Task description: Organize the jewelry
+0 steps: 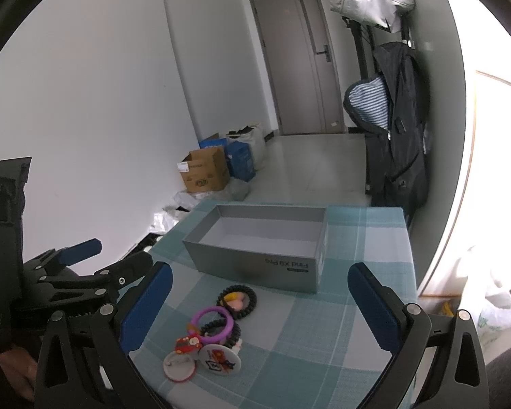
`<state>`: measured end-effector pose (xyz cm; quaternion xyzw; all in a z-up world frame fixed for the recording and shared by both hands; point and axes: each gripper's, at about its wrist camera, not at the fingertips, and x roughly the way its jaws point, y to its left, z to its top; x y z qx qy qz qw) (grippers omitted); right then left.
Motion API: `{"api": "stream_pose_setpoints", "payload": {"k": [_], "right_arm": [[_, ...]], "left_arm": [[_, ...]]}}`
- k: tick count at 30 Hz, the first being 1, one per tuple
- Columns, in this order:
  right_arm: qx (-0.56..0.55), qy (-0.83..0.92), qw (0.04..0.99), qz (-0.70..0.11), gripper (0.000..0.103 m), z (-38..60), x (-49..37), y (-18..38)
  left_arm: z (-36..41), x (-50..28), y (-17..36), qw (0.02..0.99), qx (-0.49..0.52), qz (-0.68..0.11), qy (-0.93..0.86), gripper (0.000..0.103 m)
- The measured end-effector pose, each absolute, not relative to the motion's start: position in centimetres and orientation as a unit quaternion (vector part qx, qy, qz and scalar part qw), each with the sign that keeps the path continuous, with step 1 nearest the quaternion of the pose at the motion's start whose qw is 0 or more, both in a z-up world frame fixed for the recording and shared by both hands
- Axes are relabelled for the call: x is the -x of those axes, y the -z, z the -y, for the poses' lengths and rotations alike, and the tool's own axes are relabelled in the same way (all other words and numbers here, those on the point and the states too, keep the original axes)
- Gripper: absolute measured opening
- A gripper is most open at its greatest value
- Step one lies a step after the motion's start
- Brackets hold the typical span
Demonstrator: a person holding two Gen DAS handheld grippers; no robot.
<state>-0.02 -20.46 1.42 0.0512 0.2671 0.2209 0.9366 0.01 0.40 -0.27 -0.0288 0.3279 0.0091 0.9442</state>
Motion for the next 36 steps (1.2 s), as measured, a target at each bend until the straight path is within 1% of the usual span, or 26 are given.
{"api": "stream_pose_setpoints", "payload": {"k": [25, 36], "right_arm": [[-0.042, -0.223, 0.934, -0.276, 0.103, 20.06, 0.06, -1.28], [-0.054, -0.235, 0.930, -0.279, 0.103, 20.05, -0.01, -1.24]], "left_arm": [[-0.89, 0.26, 0.32, 0.943, 0.039, -0.330, -0.010, 0.102], [-1.05, 0.23, 0.57, 0.936, 0.053, -0.349, 0.016, 0.102]]}}
